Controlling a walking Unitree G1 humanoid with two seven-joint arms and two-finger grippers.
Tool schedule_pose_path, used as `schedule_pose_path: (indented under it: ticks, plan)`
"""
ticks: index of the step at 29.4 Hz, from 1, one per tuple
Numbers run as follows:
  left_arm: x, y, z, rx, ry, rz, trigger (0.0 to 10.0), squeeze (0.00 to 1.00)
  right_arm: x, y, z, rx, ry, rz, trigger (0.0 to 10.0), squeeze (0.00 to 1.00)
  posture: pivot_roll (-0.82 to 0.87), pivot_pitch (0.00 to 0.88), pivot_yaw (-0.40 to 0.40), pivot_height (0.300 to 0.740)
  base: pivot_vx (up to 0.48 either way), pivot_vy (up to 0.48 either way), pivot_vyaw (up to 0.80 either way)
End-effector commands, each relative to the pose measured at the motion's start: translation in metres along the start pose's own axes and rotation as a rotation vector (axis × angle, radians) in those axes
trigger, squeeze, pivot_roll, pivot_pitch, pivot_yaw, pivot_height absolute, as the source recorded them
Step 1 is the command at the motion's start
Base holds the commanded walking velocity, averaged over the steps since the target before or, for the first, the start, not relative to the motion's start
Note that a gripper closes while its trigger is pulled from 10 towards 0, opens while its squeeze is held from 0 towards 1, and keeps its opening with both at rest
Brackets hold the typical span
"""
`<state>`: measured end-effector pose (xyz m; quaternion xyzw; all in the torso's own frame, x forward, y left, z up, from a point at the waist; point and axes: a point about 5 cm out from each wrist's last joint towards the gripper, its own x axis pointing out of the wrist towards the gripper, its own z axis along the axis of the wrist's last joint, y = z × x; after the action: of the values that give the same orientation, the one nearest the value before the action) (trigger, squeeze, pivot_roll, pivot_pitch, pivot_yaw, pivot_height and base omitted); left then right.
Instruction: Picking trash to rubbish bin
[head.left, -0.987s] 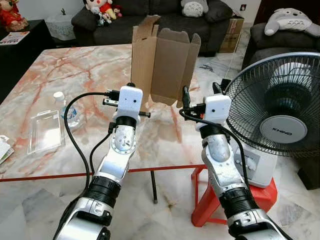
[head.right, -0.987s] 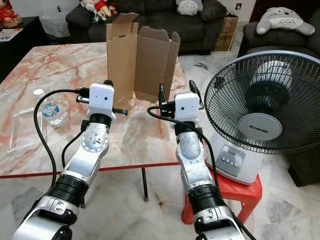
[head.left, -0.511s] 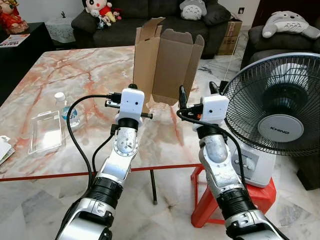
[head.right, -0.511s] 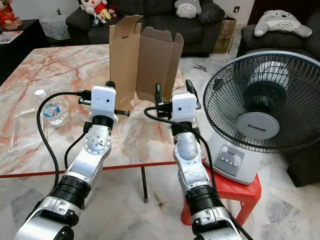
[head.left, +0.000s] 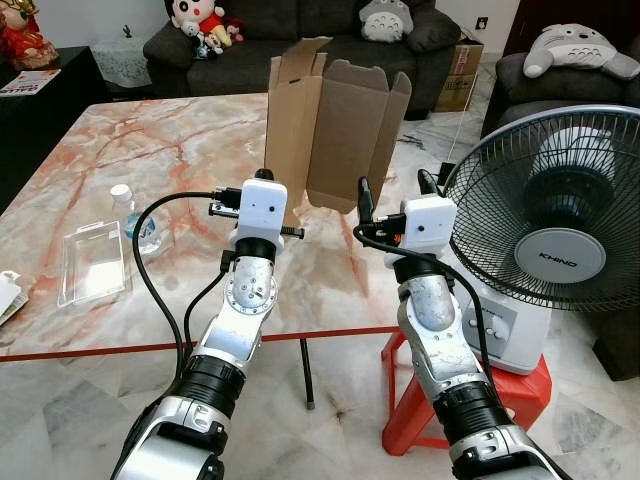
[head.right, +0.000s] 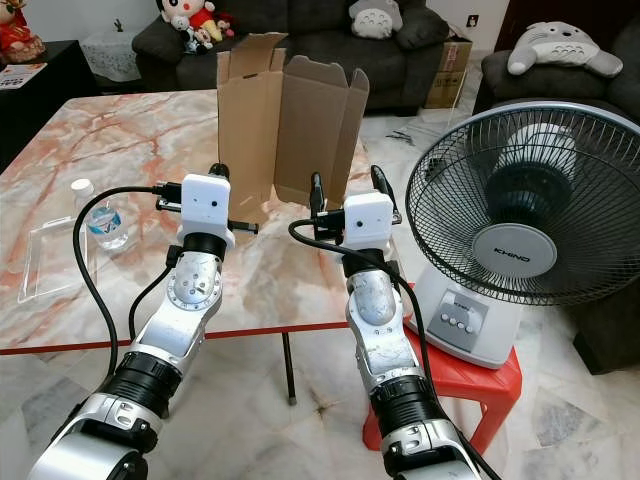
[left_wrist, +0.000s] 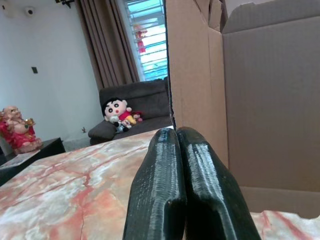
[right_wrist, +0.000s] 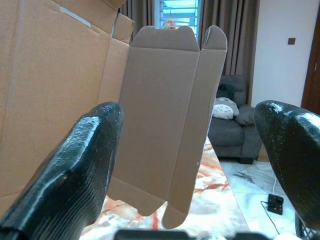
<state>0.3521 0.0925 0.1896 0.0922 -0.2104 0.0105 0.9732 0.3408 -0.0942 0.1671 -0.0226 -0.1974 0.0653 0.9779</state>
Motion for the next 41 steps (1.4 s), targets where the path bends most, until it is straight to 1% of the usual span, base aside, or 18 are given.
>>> schedule_pose_path:
  ticks: [1,7,13,24,38,41]
  plan:
    - [0.002,0.002,0.002,-0.007,-0.011,0.015,10.0,0.00,0.000,0.000,0.003,0.002,-0.012,0.000,10.0,0.00,-0.11,0.000,0.039,0.740,0.000,0.000,0.00]
    - [0.003,0.004,0.001,-0.008,-0.006,0.026,10.0,0.00,0.000,-0.006,0.002,-0.007,-0.007,-0.013,10.0,0.00,-0.11,0.000,0.032,0.740,0.000,0.000,0.00]
    - [0.003,0.005,0.001,-0.019,-0.007,0.035,10.0,0.00,0.001,-0.007,0.003,-0.009,-0.006,-0.013,10.0,0.00,-0.10,0.000,0.023,0.740,-0.245,0.000,0.00]
    - [0.004,0.009,0.000,-0.015,-0.002,0.051,10.0,0.00,0.002,-0.007,0.004,-0.005,-0.009,-0.015,10.0,0.00,-0.10,0.009,0.020,0.740,-0.256,0.000,0.00]
    - [0.003,0.013,-0.005,-0.016,0.029,0.063,10.0,0.00,0.000,-0.008,0.002,-0.004,0.005,-0.017,10.0,0.00,-0.10,0.016,0.015,0.740,0.000,0.000,0.00]
    - [-0.001,0.021,-0.015,0.011,0.063,0.061,10.0,0.00,-0.005,-0.009,-0.005,-0.010,0.033,-0.019,10.0,0.00,-0.10,0.020,0.014,0.740,0.000,0.000,0.00]
